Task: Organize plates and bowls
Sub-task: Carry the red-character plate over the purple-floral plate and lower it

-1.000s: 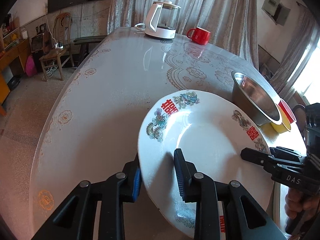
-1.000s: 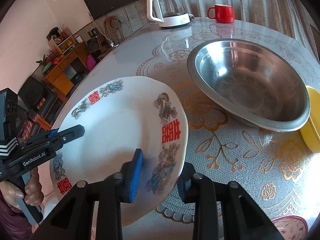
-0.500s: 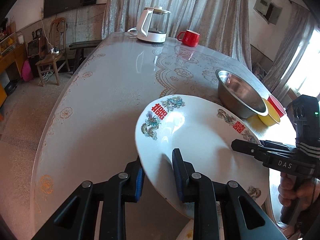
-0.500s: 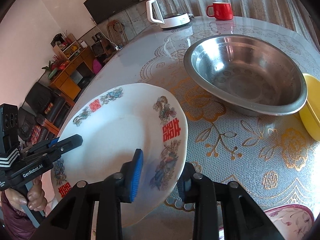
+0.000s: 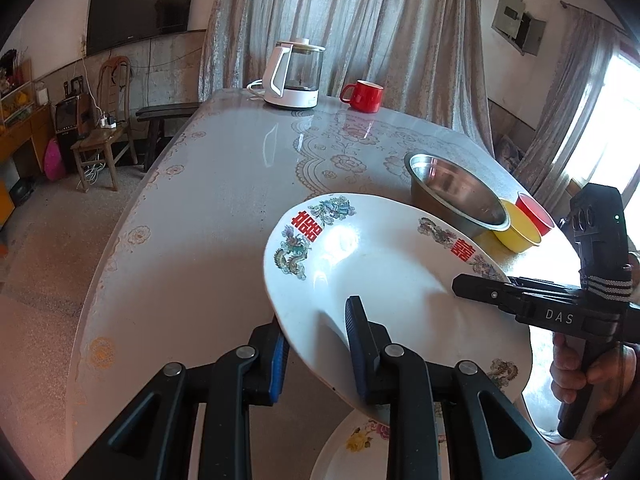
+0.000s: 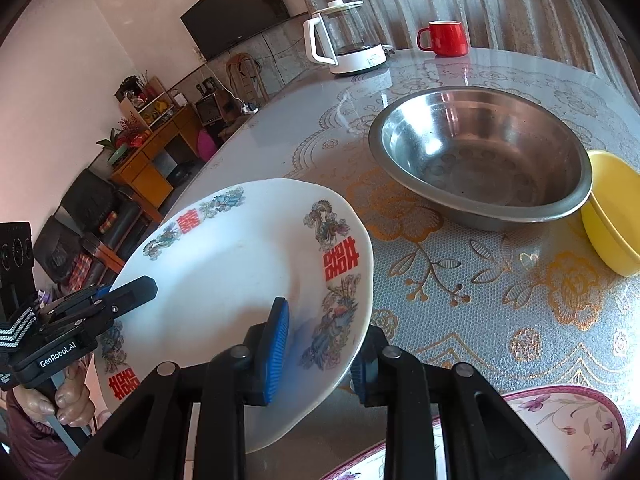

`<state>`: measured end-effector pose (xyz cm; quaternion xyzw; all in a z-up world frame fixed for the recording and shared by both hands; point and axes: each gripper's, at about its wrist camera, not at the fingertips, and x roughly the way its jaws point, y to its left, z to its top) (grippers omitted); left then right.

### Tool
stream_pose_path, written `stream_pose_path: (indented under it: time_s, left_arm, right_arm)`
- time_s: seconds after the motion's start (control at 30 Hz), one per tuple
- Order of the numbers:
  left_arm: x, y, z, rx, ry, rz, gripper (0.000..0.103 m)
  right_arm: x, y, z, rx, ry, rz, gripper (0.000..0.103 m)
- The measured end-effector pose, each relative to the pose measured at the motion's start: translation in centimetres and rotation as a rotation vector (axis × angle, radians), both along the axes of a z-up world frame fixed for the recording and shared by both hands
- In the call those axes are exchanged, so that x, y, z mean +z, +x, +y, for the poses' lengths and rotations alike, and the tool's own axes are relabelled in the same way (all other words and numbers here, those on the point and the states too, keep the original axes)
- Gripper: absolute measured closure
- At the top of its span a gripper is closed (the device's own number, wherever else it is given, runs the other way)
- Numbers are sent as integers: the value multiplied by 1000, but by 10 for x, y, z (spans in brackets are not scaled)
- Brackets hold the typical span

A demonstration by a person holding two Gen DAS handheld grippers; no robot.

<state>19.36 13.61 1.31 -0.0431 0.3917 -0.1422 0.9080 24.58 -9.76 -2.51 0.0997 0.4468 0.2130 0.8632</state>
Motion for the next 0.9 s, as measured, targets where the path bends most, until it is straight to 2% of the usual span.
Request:
stream_pose_path:
  time_s: [0.43, 0.73, 0.9]
  left_arm:
    - [29, -46, -20, -41, -59, -80, 75]
    - [44, -87, -68, -147, -86, -122, 75]
    - [47, -109, -101, -207, -112, -119, 74]
  right_arm:
    - [27, -41, -24, -21, 29, -71, 76]
    - [48, -88, -70, -75, 45, -118, 76]
    - [51, -119, -100, -123, 16, -134, 76]
